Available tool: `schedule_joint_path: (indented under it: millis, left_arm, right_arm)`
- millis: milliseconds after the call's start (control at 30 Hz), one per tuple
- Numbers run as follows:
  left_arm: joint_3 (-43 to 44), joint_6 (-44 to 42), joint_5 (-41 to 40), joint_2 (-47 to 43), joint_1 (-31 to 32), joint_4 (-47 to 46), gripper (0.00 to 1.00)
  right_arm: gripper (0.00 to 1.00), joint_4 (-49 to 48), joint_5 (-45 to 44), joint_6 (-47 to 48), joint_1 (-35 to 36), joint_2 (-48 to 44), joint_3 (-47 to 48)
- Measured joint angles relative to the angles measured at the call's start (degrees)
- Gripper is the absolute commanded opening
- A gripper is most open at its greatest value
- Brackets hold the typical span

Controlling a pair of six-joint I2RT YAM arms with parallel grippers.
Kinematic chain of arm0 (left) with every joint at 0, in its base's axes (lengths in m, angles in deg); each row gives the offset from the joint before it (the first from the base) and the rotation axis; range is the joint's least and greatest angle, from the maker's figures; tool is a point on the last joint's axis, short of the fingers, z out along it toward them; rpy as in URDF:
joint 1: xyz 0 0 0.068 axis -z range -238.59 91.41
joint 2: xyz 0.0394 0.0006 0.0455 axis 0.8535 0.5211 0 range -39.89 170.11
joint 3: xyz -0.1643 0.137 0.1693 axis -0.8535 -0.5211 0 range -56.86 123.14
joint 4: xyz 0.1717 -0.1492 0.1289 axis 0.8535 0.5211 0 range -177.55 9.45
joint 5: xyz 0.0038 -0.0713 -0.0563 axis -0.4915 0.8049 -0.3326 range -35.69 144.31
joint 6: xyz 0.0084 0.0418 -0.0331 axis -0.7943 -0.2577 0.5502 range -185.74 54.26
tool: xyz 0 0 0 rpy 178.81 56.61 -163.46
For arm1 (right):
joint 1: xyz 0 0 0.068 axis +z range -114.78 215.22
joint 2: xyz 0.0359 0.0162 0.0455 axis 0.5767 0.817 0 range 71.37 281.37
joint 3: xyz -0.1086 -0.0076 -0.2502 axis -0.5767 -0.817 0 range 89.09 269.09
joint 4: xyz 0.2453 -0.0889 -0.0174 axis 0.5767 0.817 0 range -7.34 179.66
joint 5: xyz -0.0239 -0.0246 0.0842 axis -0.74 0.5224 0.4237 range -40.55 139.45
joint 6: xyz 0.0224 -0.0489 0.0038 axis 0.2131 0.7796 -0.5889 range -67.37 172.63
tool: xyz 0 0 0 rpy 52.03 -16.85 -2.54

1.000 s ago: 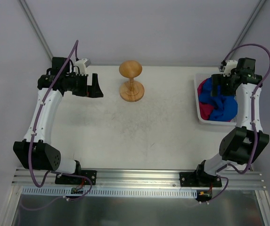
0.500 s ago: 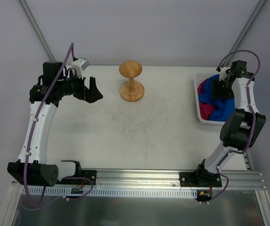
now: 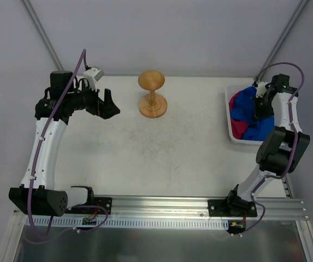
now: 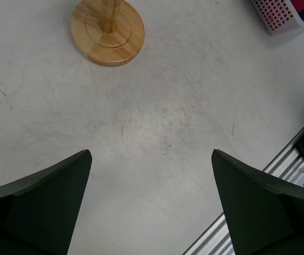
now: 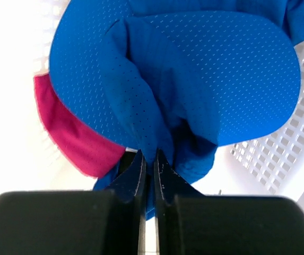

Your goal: Stack the hats

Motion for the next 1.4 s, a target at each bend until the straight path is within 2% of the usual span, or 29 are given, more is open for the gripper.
schedule_joint_path:
  millis: [100, 233, 400, 567, 700, 800, 967, 1100, 1200, 1400]
  left_arm:
    - [0.0, 0.13, 0.04, 0.0, 0.0, -0.72, 0.99]
    - [0.09, 0.09, 1.6, -0.02, 0.0, -1.27, 0.99]
    - [1.55, -0.02, 7.21, -0.09, 0.0, -1.33, 0.99]
    - [3.78, 0.59, 14.6, -0.09, 0.17, -2.8, 0.99]
    - [3.56, 4.61, 19.63, -0.24, 1.75, -7.43, 0.99]
    - [0.61, 9.88, 22.05, -1.51, 3.3, -14.14, 0.99]
    - [-8.55, 22.56, 24.33, -3.93, 4.28, -27.41, 0.99]
    - [-22.34, 35.58, 25.59, -5.9, 4.85, -40.85, 0.99]
    - [-31.61, 44.59, 25.03, -6.91, 6.56, -49.42, 0.99]
    - [-38.01, 58.4, 23.41, -7.34, 9.64, -64.15, 0.99]
  right_arm:
    - [0.0, 1.97, 2.16, 0.63, -0.74, -0.79, 1.25]
    - [0.01, 7.21, 10.03, 2.67, -1.53, -3.32, 6.86]
    - [0.0, 10.64, 25.73, 3.96, -1.75, -12.35, 14.21]
    - [0.0, 11.13, 44.35, 1.38, -1.25, -21.31, 18.43]
    - [0.0, 9.86, 56.17, -2.16, 3.37, -24.72, 17.11]
    - [0.0, 7.5, 61.7, -4.44, 10.88, -26.03, 13.46]
    - [0.0, -5.77, 63.87, -14.64, 21.55, -30.14, 4.0]
    - [0.0, -16.44, 63.6, -21.0, 27.36, -33.05, 0.96]
    - [0.0, -21.64, 63.23, -22.38, 32.0, -34.4, 0.98]
    - [0.0, -28.0, 60.41, -22.43, 40.02, -35.91, 1.27]
